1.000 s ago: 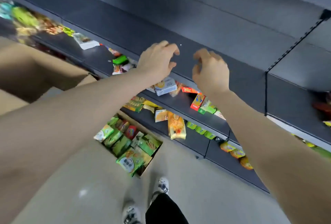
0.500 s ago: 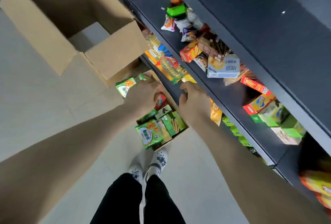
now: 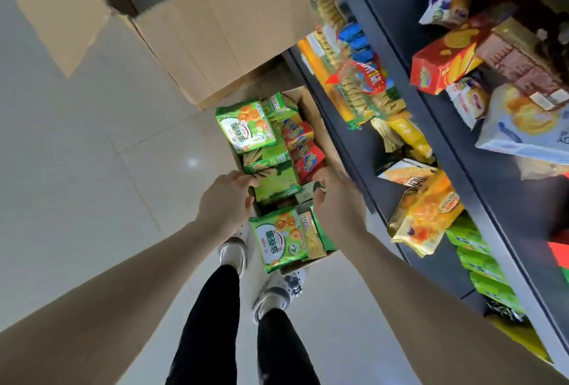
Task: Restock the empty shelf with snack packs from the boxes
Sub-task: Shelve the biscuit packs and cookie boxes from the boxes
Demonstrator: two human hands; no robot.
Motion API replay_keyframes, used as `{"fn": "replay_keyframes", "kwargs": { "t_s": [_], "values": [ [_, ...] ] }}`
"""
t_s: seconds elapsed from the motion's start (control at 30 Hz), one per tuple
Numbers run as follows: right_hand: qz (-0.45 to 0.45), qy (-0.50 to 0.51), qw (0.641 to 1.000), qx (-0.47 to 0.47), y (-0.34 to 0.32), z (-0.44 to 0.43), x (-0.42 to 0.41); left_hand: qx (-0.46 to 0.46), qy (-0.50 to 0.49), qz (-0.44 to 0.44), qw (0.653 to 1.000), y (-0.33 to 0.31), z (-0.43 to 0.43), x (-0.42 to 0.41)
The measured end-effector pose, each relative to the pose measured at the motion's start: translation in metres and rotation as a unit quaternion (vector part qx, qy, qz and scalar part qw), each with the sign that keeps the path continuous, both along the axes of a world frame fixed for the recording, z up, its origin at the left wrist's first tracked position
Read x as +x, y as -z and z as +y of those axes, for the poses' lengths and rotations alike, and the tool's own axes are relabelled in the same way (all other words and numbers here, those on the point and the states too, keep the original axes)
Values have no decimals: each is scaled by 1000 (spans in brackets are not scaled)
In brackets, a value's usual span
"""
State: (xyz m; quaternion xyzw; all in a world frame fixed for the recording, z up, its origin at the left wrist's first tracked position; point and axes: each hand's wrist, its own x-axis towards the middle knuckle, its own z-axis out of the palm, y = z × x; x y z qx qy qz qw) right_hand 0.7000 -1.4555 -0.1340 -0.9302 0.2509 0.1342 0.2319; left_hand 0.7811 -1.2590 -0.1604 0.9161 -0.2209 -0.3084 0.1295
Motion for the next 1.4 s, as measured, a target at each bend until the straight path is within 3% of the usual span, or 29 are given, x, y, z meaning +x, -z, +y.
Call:
{"fn": "replay_keyframes", "kwargs": {
  "t_s": [0.3,0.6,0.77,0.97,1.13,1.4],
  "values": [
    [47,-18,998,45,145,1,87,2,0,3,1000,131,9,77],
    [58,-46,997,18,246,-27,193,-36,-1,-106,994,218,-14,159],
    [158,-1,985,62,286,-24,186,-3,0,-81,997,249,-21,177],
    [224,102,947,205,320,-19,146,34,3,-158,987,261,-19,183],
    [174,190,911,323,310,-24,124,48,-37,-97,993,250,-18,174],
    [127,47,940,314,259,-21,115,-49,-1,101,994,204,-27,129]
  ]
}}
